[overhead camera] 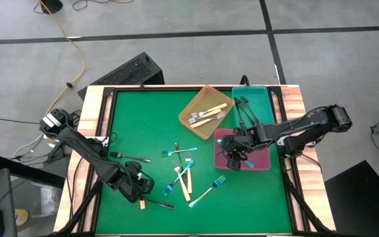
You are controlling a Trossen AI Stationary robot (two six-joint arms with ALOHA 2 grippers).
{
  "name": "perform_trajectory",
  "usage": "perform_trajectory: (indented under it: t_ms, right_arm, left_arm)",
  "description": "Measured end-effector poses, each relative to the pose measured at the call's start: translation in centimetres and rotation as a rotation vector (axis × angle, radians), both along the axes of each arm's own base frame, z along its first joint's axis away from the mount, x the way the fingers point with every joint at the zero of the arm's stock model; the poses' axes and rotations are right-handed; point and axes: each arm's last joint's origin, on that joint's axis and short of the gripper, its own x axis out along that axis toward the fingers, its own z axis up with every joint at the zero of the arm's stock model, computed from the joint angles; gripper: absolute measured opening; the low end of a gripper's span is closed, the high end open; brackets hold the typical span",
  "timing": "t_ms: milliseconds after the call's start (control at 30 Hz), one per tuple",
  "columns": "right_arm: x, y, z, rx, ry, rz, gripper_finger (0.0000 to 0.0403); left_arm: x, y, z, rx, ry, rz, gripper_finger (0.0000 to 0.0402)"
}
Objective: Sort silverware by color (type)
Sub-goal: Put the orange fork into the orange bin
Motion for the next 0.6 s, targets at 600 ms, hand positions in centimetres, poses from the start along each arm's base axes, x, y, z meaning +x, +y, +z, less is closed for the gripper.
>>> perform_trajectory:
  t_ms: [600]
  right_arm:
    - [0.4, 0.1, 0.2, -0.006, -0.040, 0.023, 0.0224]
  left_arm:
    - [-1.8, 1.1, -3.6, 0.019, 0.089, 0.093, 0.0180]
